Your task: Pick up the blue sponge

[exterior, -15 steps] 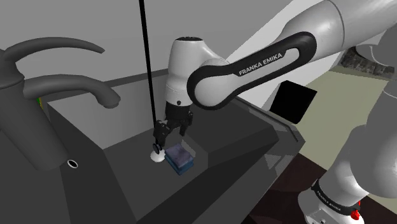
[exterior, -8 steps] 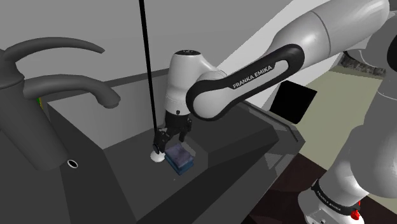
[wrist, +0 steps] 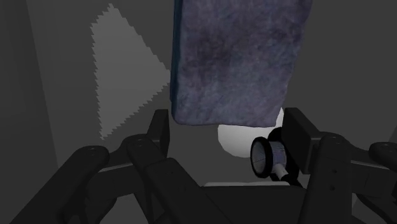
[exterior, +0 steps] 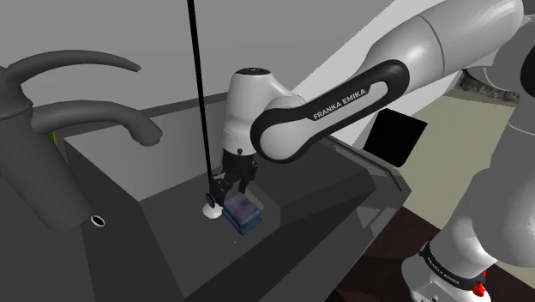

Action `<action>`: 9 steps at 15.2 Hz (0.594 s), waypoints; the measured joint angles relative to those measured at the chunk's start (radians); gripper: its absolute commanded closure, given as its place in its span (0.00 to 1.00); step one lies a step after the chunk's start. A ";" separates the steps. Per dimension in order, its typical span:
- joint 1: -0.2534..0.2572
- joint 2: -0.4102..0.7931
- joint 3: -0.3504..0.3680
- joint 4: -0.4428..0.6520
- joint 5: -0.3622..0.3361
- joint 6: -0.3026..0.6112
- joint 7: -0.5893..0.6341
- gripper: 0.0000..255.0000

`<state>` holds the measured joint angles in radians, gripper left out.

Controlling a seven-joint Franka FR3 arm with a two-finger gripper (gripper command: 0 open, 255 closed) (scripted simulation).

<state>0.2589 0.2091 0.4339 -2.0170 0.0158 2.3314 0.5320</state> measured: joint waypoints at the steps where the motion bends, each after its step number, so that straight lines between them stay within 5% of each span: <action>1: 0.000 0.000 0.000 0.001 0.000 0.000 0.000 1.00; 9: -0.006 -0.039 0.005 0.035 0.019 -0.073 -0.008 1.00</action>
<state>0.2533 0.1704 0.4390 -1.9824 0.0350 2.2586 0.5243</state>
